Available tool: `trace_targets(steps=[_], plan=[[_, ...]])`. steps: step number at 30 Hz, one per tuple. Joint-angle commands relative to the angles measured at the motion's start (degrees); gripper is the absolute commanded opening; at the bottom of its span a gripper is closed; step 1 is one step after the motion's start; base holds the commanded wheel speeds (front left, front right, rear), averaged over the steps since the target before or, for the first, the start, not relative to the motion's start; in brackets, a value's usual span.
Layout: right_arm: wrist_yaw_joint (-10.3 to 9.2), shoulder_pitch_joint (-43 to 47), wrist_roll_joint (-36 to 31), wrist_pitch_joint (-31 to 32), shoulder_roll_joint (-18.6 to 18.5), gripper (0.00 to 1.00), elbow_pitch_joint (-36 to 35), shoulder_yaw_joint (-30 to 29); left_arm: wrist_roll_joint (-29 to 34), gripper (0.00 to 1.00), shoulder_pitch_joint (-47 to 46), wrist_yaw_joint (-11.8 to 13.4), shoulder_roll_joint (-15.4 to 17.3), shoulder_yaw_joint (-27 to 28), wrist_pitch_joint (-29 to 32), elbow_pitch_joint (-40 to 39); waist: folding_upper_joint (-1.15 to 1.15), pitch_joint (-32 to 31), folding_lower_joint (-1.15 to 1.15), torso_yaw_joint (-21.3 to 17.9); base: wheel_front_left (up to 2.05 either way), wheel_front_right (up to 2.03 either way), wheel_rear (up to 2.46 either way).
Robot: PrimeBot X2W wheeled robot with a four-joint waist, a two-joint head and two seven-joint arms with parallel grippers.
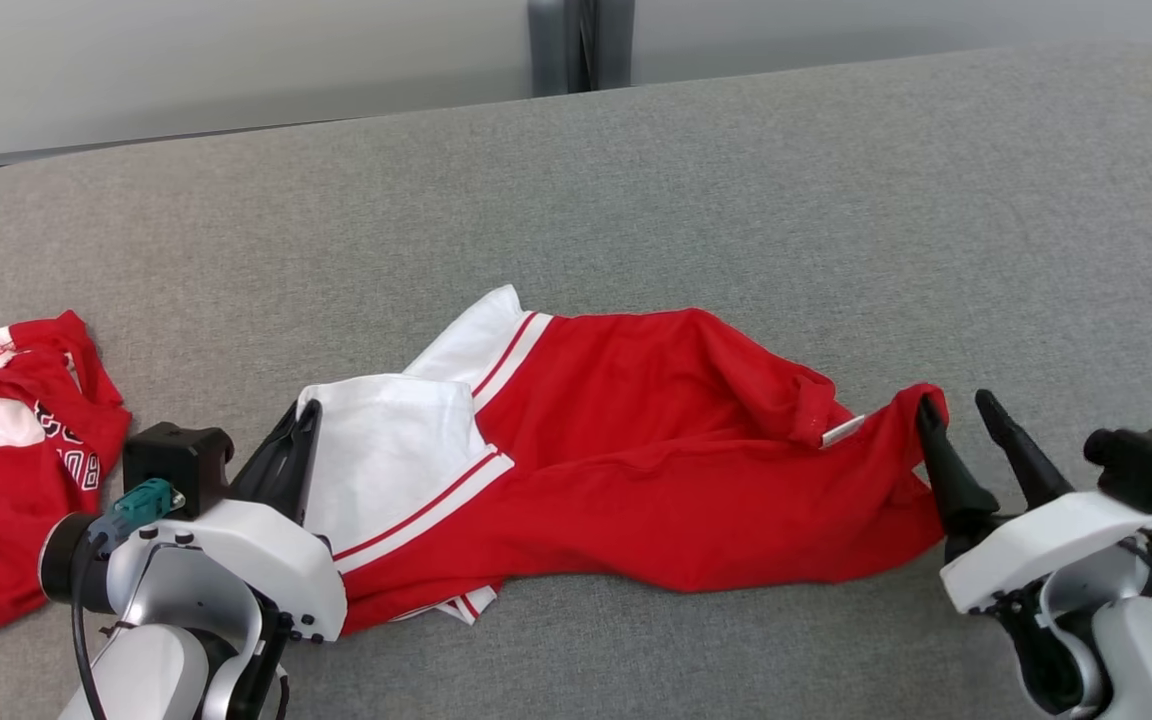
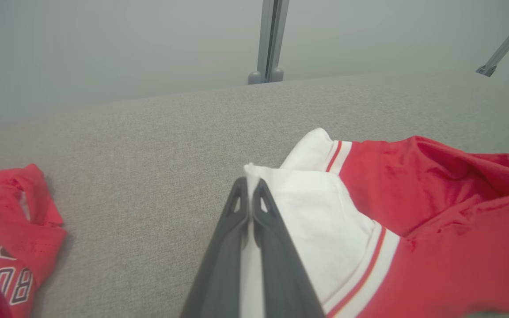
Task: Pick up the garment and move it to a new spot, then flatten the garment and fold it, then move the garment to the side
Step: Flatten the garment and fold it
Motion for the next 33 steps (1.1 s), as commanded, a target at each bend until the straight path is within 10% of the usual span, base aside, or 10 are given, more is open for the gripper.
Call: trace_targets(steps=[1,20,33], plan=[[0.01,-0.1,1.29,1.82,-0.87,1.0,-1.58,-0.09,0.33,0.0,0.78,0.58,0.3,-0.09,0.27,-0.6,0.0,0.08,0.0,0.3,0.0,0.0,0.0],[0.01,14.72,3.91,27.49,-3.77,1.0,-31.94,-12.12,1.68,0.0,1.3,2.46,1.12,-1.51,2.19,-5.29,0.0,0.21,0.0,2.64,0.0,0.0,0.0],[0.01,7.31,3.6,29.78,-2.93,1.0,-21.8,-10.73,2.17,0.0,0.3,2.5,0.58,-3.11,2.63,-6.4,0.0,0.36,0.0,3.77,0.0,0.0,0.0]])
